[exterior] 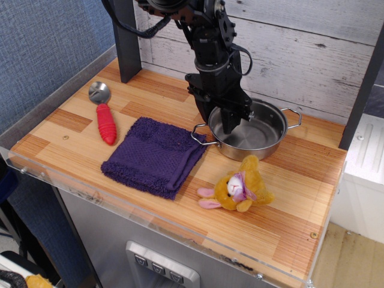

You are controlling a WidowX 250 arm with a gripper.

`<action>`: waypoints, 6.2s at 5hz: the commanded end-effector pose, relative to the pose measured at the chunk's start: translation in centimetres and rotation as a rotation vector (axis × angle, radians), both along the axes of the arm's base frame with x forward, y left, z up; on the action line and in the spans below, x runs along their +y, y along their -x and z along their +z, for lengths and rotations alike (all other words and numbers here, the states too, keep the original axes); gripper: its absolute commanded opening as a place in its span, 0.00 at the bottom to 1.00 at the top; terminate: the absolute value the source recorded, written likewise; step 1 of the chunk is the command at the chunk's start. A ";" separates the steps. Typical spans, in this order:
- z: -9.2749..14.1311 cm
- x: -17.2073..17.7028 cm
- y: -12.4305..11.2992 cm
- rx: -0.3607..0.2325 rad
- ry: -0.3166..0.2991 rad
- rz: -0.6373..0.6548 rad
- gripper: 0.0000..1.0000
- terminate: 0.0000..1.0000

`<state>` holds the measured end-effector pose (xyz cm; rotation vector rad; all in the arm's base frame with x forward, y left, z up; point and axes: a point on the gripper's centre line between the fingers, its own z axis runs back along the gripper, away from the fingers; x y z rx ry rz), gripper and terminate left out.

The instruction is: Place the silver pot to the right of the red spoon.

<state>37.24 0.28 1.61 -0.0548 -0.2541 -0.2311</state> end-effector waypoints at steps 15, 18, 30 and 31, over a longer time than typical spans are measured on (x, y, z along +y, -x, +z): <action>7.3 17.1 0.5 -0.121 -0.038 0.278 0.00 0.00; 3.6 16.8 1.7 -0.034 -0.043 0.258 0.00 0.00; 10.4 14.5 3.0 -0.118 -0.063 0.310 1.00 0.00; 12.3 12.9 4.1 -0.145 -0.054 0.281 1.00 0.00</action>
